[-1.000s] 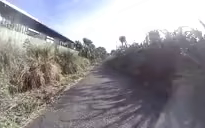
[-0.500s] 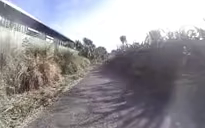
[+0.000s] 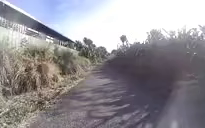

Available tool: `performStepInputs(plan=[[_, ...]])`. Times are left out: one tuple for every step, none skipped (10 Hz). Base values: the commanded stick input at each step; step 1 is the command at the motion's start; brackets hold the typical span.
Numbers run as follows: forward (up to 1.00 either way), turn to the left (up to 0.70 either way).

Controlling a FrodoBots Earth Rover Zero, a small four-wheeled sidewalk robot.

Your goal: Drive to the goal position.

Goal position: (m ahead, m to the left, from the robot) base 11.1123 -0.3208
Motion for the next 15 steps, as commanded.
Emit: performStepInputs(plan=[[0.25,0.00],[0.25,0.00],[0.25,0.00],[0.25,0.00],[0.26,0.00],[0.26,0.00],[0.26,0.00],[0.26,0.00],[0.26,0.00],[0.26,0.00],[0.26,0.00],[0.26,0.00],[0.26,0.00],[0.26,0.00],[0.26,0.00]])
